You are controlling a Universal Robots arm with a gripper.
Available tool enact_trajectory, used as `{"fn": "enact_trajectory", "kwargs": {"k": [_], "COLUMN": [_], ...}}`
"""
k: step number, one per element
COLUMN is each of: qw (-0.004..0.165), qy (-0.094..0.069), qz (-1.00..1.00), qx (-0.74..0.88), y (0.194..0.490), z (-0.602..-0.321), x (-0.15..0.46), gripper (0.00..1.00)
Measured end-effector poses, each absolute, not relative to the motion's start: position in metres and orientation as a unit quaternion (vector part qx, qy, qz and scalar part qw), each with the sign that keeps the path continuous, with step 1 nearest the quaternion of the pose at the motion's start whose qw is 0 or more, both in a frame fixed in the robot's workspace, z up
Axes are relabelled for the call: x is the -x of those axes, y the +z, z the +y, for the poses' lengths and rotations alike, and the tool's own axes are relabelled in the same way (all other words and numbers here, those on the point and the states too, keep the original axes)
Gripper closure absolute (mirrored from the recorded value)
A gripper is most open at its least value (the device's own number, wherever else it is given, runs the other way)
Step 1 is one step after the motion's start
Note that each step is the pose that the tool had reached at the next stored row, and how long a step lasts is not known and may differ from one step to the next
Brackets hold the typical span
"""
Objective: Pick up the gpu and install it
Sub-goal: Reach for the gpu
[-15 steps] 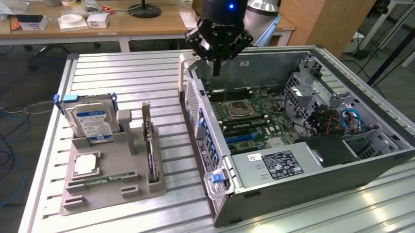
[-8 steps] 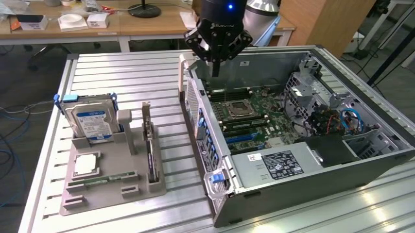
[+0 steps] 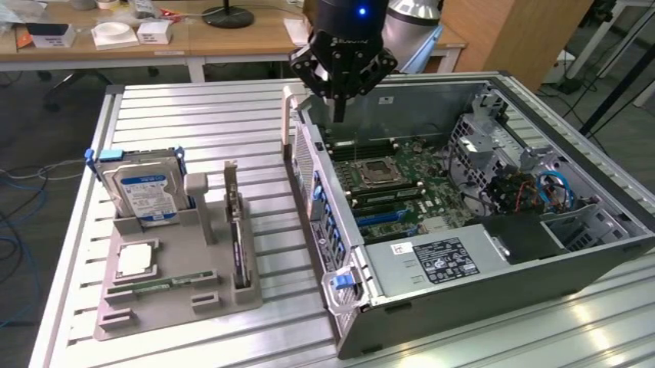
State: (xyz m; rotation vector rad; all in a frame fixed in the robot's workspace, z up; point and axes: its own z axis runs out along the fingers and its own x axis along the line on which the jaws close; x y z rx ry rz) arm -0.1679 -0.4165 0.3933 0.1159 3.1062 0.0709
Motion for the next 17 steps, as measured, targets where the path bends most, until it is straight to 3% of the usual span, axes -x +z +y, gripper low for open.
{"fn": "enact_trajectory", "kwargs": {"k": [17], "qw": [0.016], "qy": [0.023], "qz": [0.999], "qx": [-0.037], "y": [0.3933], "z": [-0.4206], "x": [0.1732], "gripper": [0.89]}}
